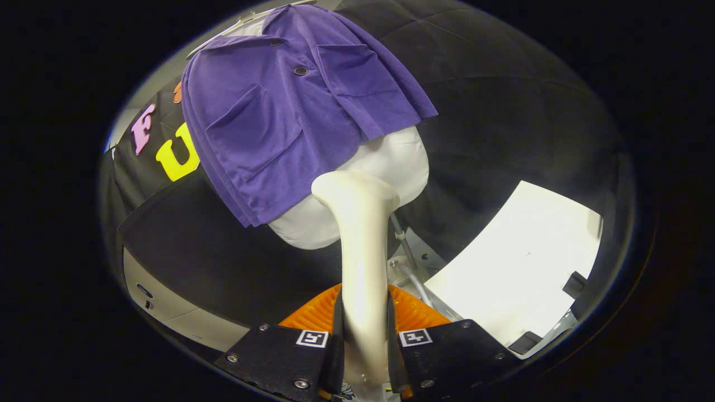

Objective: Iron the clothes twice with a garment steamer, once on the left side and once on the right side.

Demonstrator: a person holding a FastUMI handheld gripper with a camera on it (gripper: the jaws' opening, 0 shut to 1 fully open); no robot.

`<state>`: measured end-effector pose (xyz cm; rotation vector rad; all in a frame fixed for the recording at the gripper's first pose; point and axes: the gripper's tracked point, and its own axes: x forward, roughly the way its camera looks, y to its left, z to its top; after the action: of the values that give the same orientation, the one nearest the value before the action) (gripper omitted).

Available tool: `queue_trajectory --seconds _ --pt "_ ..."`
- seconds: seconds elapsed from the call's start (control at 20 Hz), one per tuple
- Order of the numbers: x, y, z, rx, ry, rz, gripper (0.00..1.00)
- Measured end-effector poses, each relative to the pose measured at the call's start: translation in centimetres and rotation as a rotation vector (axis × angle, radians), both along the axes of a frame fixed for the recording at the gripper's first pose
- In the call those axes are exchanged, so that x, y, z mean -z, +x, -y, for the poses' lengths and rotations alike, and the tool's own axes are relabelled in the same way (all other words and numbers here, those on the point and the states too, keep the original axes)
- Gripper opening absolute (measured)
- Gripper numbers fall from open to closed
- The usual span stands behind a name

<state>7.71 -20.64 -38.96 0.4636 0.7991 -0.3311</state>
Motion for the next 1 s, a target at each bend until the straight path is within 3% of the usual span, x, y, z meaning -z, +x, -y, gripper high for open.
queue_trajectory --seconds 0.35,0.65,1.0 --pt "-11.8 -3.8 -4.8 -0.086 -0.034 0.164 0.32" --pt "-23.4 -5.6 -9.9 -0.235 -0.118 0.343 0.32" --pt "-30.6 -7.5 -16.1 -0.36 -0.11 0.474 0.32"
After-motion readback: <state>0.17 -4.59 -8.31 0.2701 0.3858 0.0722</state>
